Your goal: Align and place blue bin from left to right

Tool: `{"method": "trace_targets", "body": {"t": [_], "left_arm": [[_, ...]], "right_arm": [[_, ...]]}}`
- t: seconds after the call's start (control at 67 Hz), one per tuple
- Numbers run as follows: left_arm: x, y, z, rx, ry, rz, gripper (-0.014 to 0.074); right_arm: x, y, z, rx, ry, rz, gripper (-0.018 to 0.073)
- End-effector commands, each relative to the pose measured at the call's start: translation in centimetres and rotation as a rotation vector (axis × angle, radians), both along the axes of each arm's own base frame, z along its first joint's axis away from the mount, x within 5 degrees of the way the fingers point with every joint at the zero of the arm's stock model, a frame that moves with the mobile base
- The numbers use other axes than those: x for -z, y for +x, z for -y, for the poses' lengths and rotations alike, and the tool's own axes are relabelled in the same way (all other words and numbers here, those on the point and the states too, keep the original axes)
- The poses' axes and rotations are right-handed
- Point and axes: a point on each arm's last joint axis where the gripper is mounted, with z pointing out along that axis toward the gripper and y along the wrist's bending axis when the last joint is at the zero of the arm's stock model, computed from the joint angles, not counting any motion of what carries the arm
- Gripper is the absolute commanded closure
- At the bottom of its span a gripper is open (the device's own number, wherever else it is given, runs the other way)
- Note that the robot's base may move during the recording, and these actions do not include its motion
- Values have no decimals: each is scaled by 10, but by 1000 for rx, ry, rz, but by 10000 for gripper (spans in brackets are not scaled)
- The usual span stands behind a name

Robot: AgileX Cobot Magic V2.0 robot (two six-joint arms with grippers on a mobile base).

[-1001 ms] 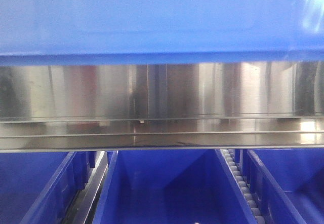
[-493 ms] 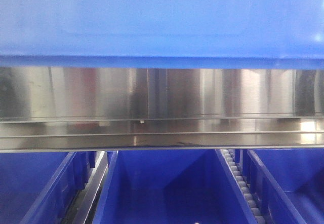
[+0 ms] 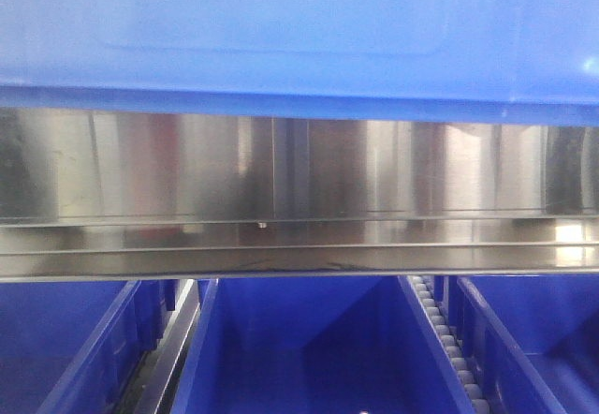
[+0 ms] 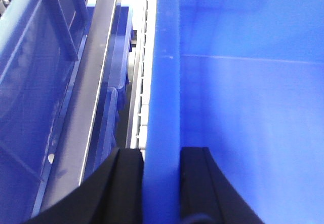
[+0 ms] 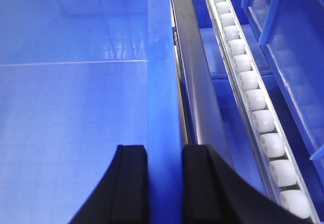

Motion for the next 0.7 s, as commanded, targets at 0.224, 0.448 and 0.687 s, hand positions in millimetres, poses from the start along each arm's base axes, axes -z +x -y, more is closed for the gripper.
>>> {"method": "trace_targets", "body": {"t": [0.224,0.448,0.687], "left_arm": [[-12,-4,7,67,-71,71,707],[-12,-4,8,71,-73,78,707],[-13,-4,7,66,-60,89,707]], "right_arm": [[-11,-3,-6,-53,83,65,639],[-11,-3,-6,-53,83,65,639],[-11,-3,-6,-53,83,65,639]]}}
